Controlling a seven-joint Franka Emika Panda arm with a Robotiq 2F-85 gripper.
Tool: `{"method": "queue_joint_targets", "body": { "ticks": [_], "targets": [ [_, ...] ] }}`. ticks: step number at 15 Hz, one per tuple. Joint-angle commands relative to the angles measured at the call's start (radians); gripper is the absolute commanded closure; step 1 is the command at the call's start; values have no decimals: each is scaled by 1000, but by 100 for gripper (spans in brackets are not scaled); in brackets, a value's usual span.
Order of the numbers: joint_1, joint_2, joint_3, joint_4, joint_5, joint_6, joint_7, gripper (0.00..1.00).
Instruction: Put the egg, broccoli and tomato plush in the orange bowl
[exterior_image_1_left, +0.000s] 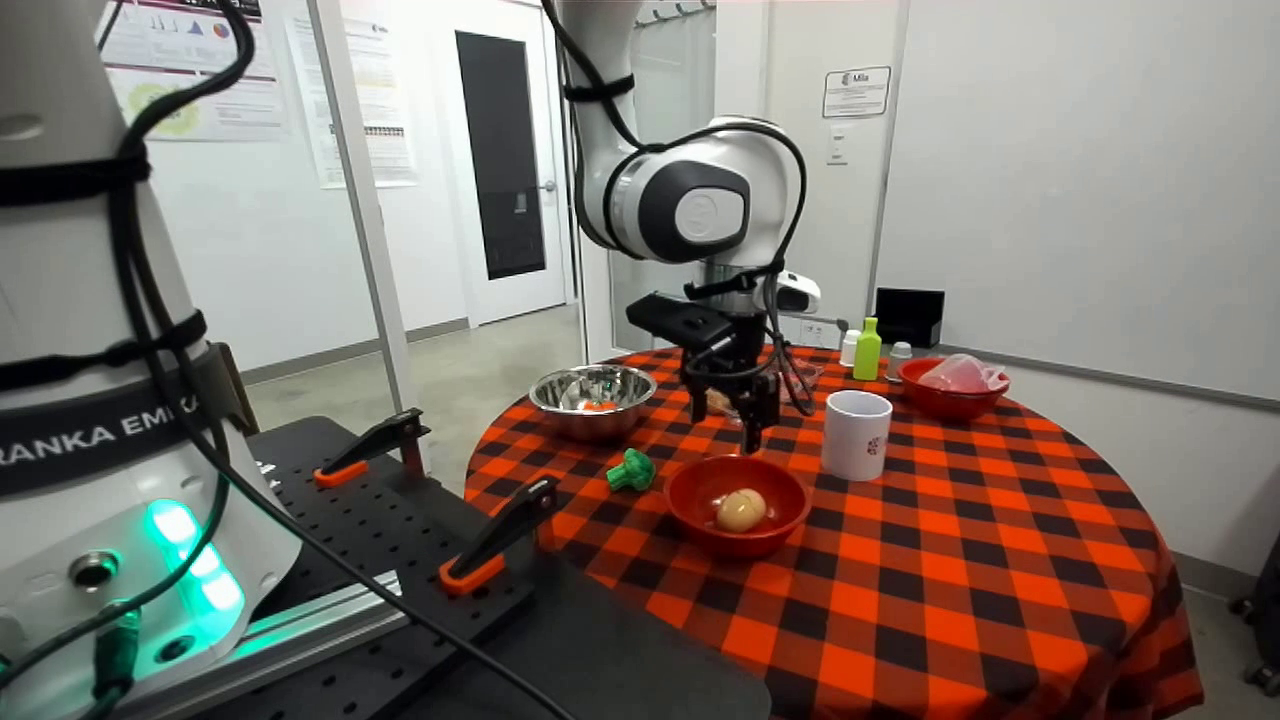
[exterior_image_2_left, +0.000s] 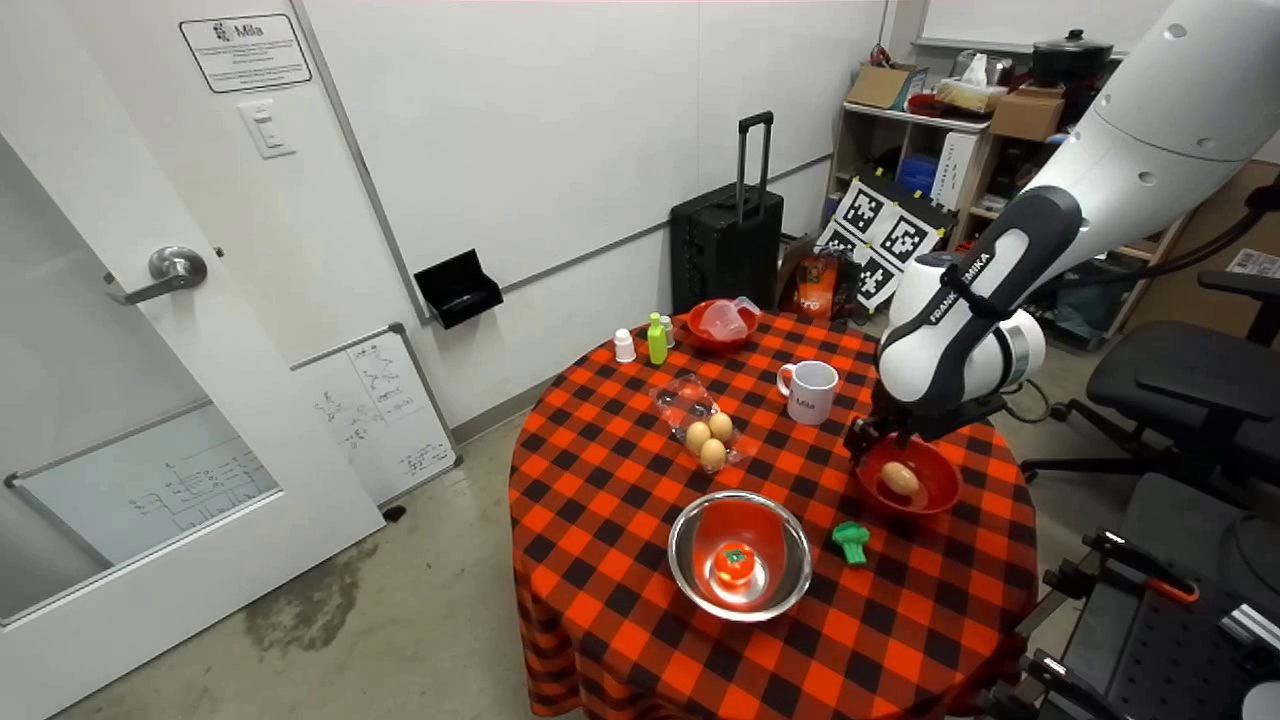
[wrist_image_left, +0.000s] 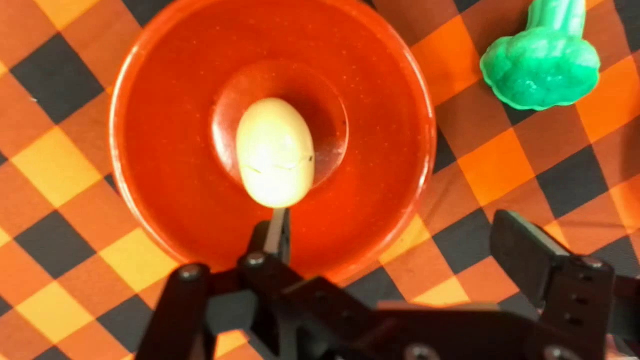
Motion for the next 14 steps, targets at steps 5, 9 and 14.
{"method": "queue_joint_targets", "body": {
  "ticks": [5,9,14],
  "targets": [
    [104,-78,17,-71,-2,3,35,0],
    [133,-81,51,-104,24,19,80,0],
    [191,-72,70,-122,74,41,206,0]
  ]
}}
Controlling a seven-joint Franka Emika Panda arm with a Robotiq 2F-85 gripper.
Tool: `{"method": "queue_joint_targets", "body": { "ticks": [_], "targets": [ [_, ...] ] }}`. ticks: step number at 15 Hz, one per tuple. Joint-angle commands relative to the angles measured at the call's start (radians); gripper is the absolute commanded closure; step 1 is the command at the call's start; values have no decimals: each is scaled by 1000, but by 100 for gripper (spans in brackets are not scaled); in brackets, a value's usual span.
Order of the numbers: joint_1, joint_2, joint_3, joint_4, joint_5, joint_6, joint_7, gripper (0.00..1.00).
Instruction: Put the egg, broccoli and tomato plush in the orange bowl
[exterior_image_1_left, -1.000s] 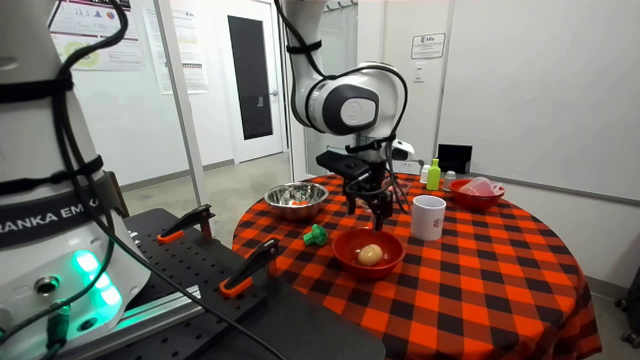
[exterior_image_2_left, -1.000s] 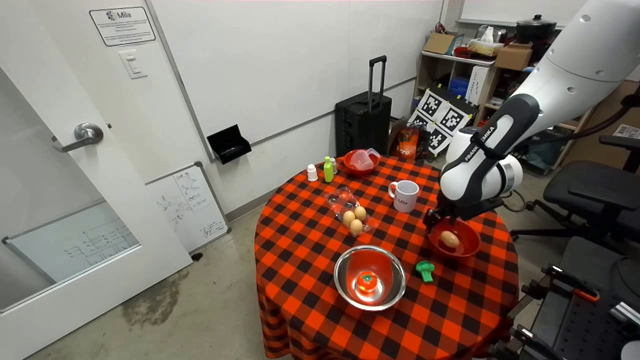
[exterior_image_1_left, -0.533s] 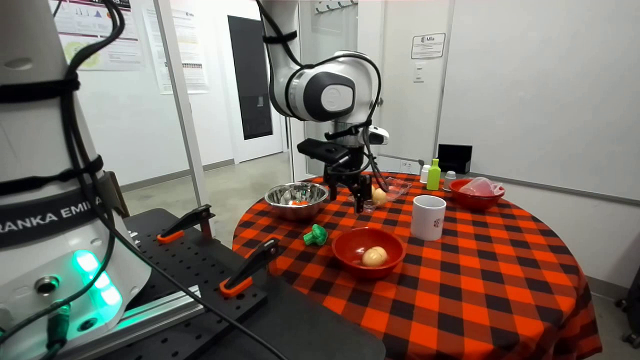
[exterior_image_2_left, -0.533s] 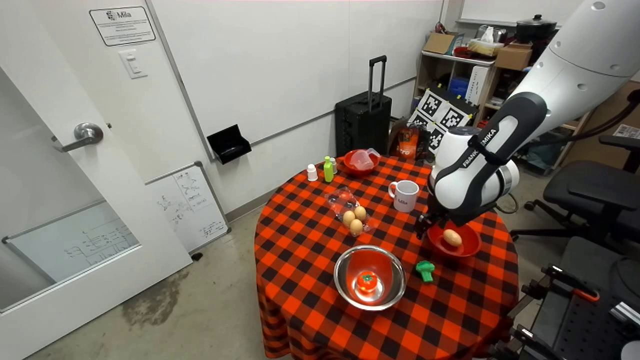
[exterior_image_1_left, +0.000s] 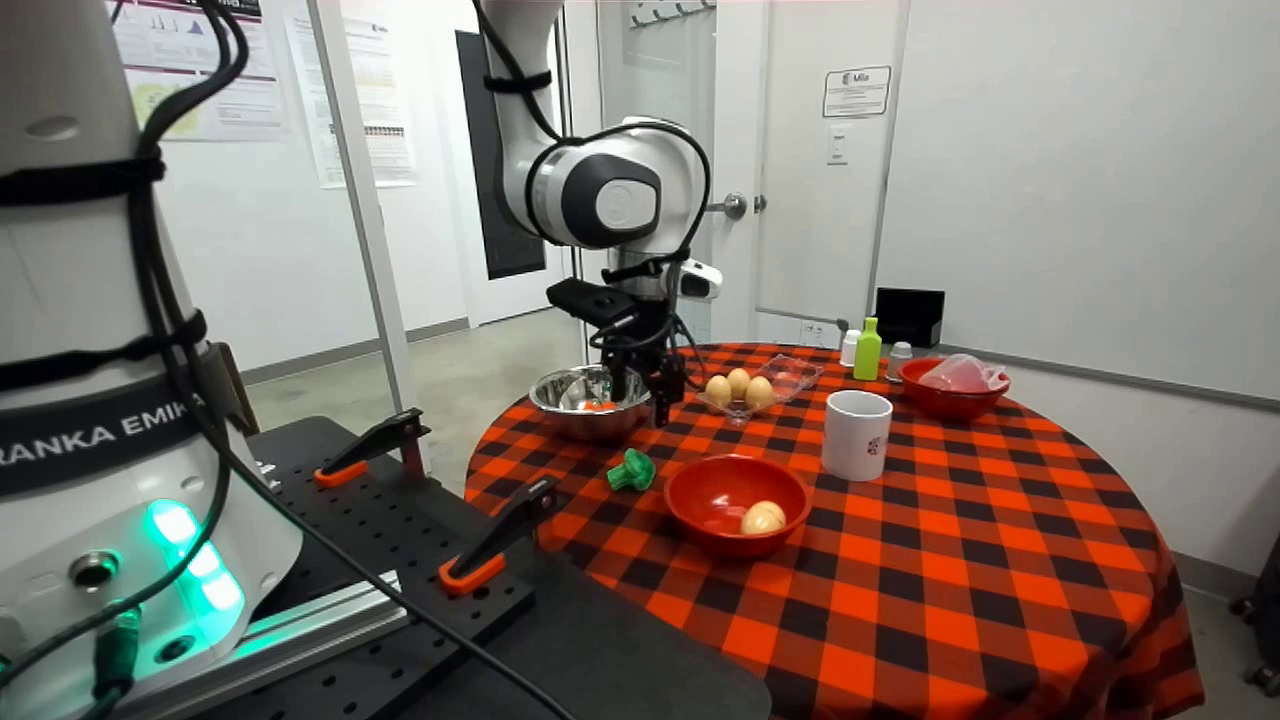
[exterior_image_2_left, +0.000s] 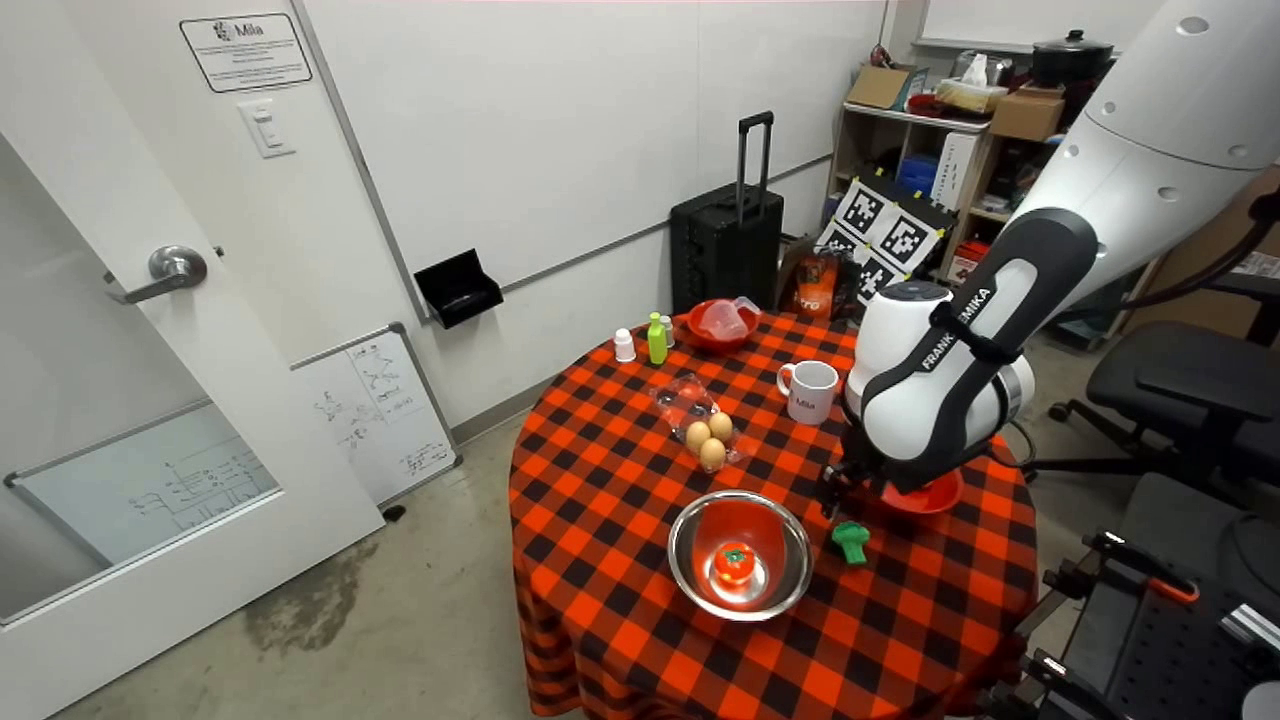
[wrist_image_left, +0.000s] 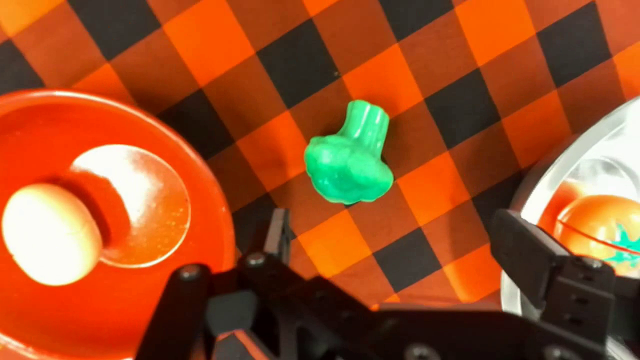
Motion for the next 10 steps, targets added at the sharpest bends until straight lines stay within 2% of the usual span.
{"method": "queue_joint_targets", "body": {
  "ticks": [1,6,10],
  "targets": [
    [55,-13,0,-28,52,35,100,0],
    [112,-5,-16,-27,96,41,213,0],
    [109,7,-14,-29,126,43,246,0]
  ]
}}
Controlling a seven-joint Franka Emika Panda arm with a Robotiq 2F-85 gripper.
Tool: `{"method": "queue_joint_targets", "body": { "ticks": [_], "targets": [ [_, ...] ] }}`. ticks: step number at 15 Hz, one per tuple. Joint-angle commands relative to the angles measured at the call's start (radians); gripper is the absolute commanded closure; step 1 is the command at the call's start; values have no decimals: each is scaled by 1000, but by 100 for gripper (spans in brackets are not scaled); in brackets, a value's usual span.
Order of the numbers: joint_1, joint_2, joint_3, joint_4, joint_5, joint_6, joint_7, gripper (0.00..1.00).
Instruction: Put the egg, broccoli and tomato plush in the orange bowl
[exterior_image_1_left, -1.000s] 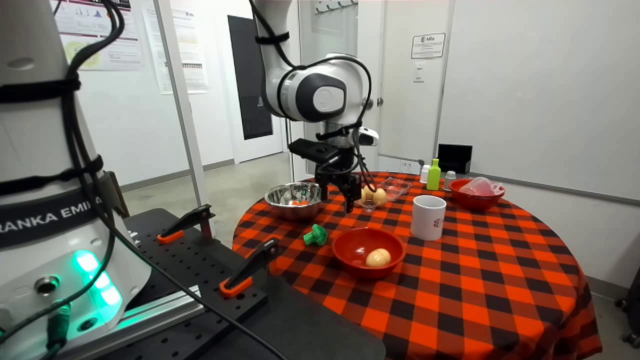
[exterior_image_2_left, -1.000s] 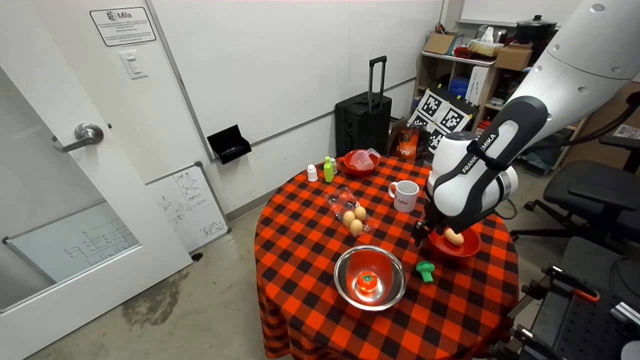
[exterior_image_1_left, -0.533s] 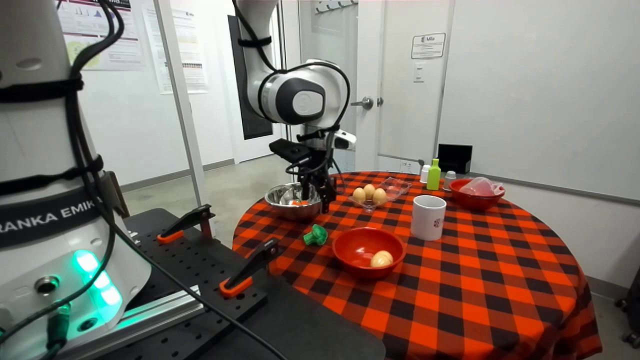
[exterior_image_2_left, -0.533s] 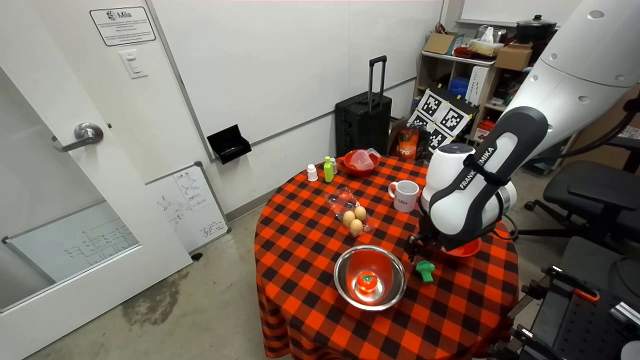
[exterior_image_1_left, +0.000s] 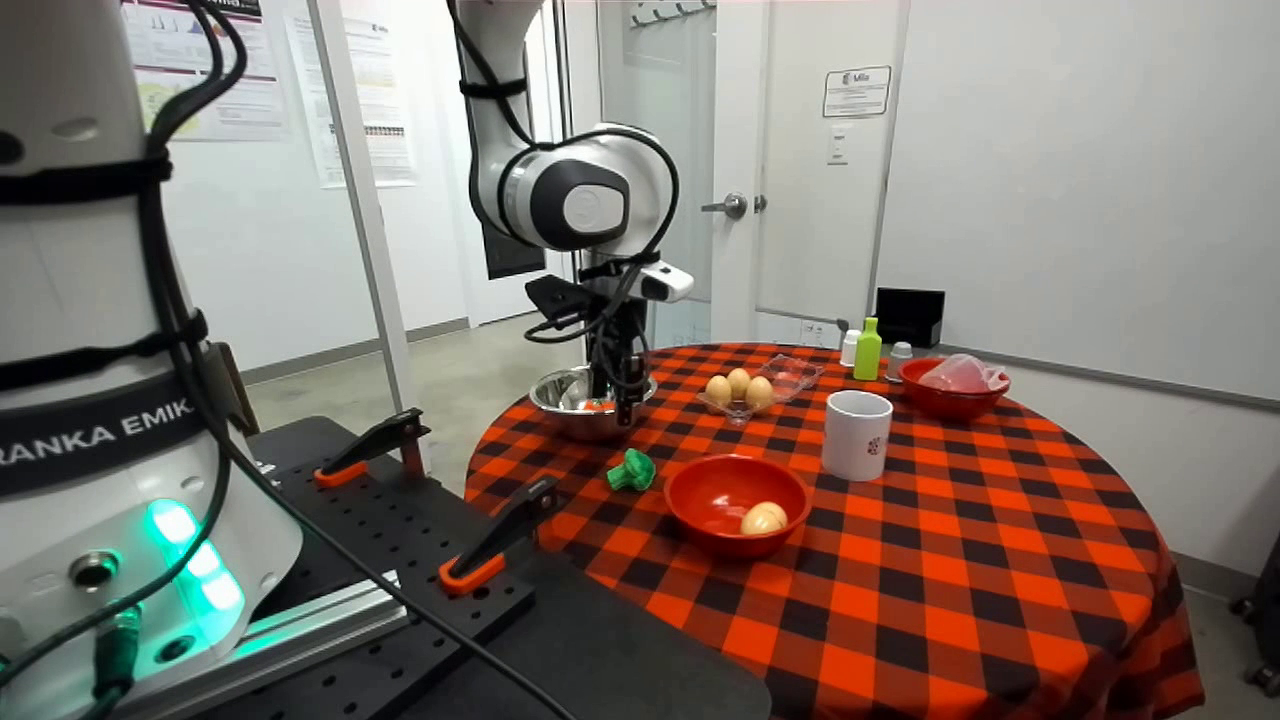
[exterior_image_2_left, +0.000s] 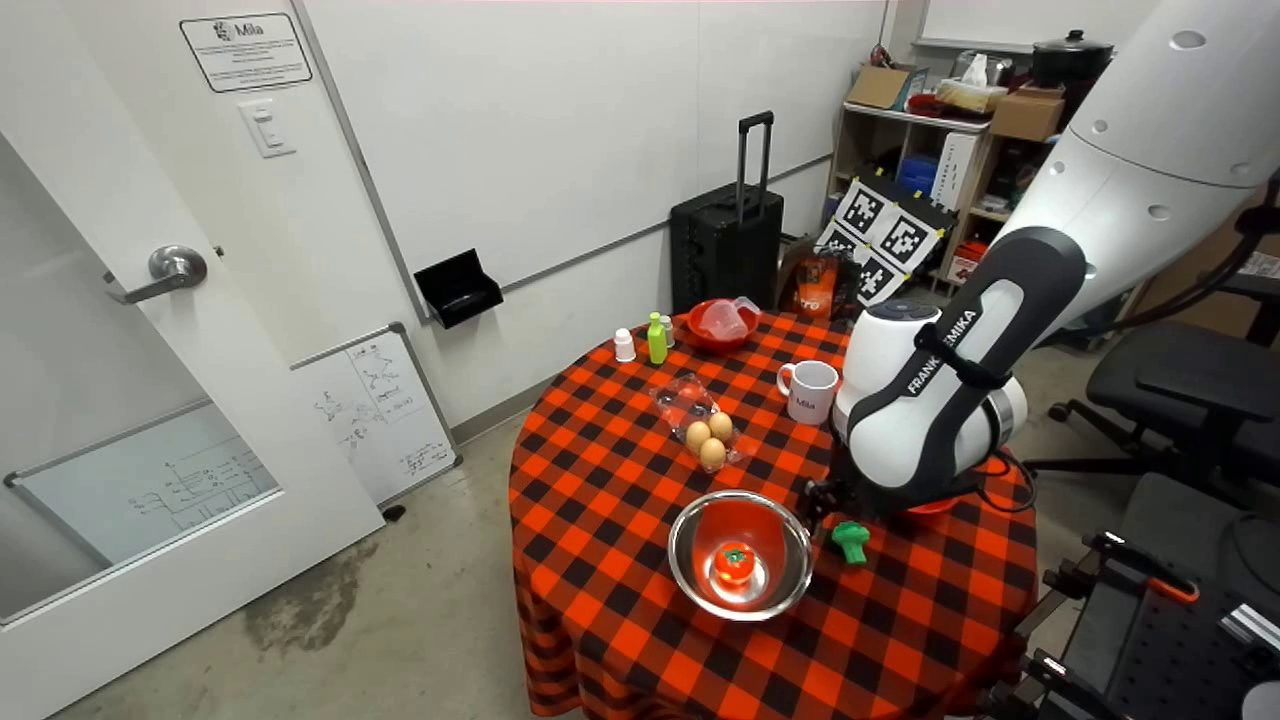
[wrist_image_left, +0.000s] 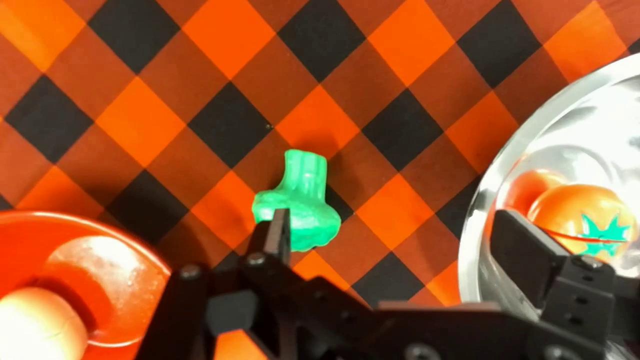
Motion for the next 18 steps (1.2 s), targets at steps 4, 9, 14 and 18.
{"method": "queue_joint_targets", "body": {
  "ticks": [4,9,14,18],
  "targets": [
    [4,7,-15,-26,45,32,27,0],
    [-45,32,5,-17,54,33,-9,0],
    [-131,80,40,6,56,41,-66,0],
    [-196,110,72,22,56,47,-111,0]
  ]
}}
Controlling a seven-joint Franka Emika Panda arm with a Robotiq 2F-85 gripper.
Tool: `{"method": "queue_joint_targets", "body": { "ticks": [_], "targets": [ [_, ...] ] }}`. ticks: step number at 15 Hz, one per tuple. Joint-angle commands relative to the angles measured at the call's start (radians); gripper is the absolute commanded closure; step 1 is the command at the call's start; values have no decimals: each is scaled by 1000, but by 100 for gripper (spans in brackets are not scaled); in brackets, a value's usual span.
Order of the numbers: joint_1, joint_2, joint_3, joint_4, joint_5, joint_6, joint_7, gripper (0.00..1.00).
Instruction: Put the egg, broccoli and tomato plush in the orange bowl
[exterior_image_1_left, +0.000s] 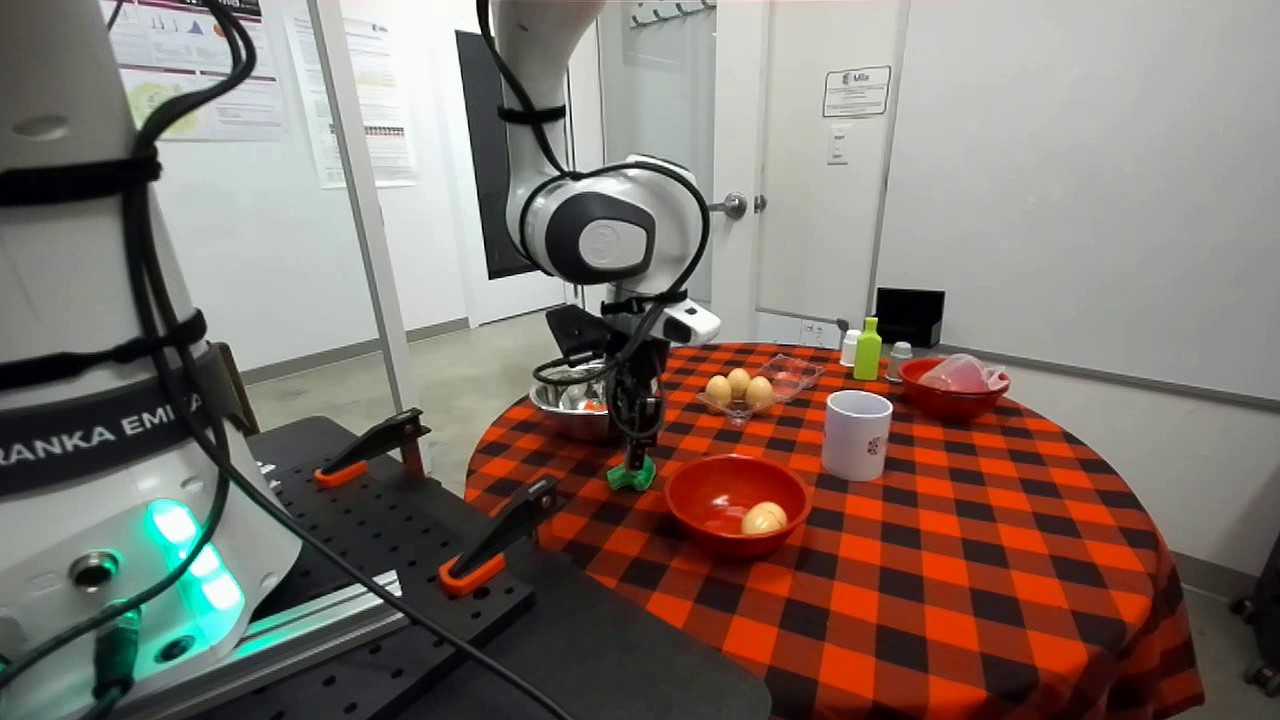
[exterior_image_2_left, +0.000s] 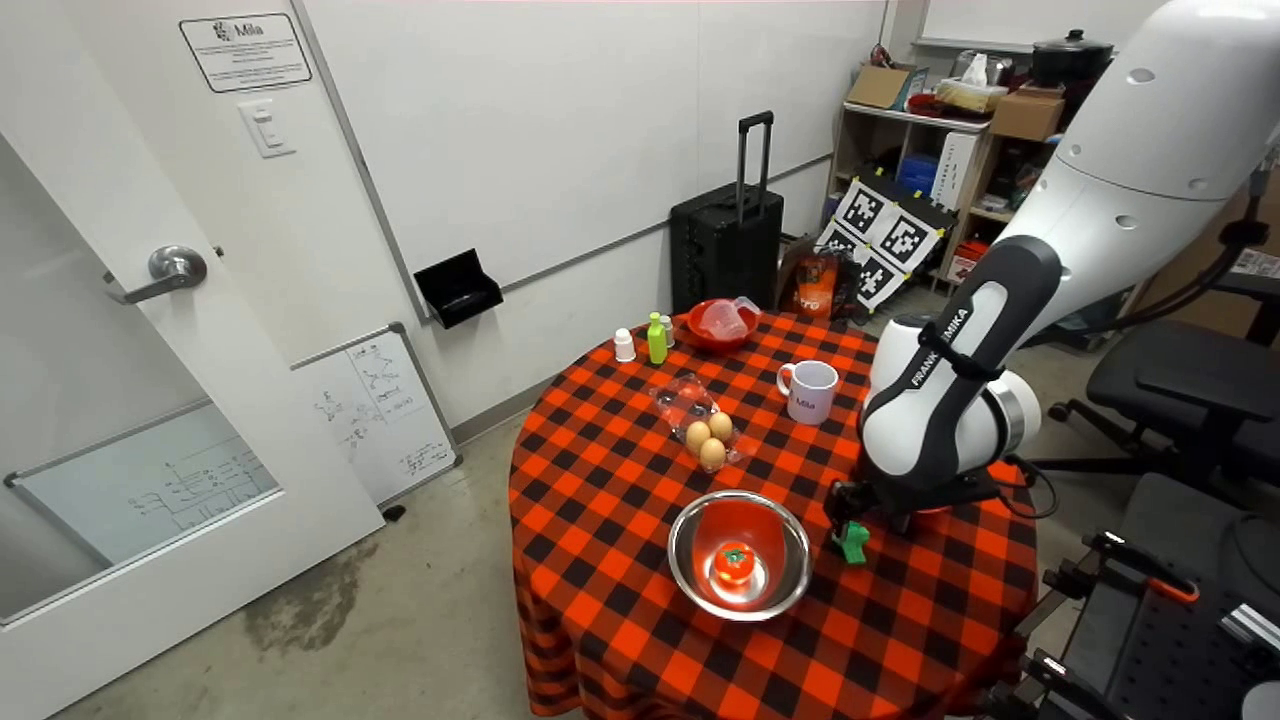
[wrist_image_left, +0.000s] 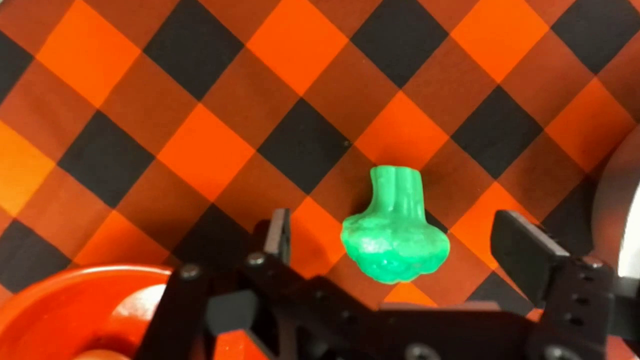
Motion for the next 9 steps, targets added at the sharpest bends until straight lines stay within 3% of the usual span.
{"method": "queue_joint_targets", "body": {
  "ticks": [1,9],
  "targets": [
    [-60,37,42,24,27,27,-66,0],
    [-136,83,89,61,24,20,-126,0]
  ]
}}
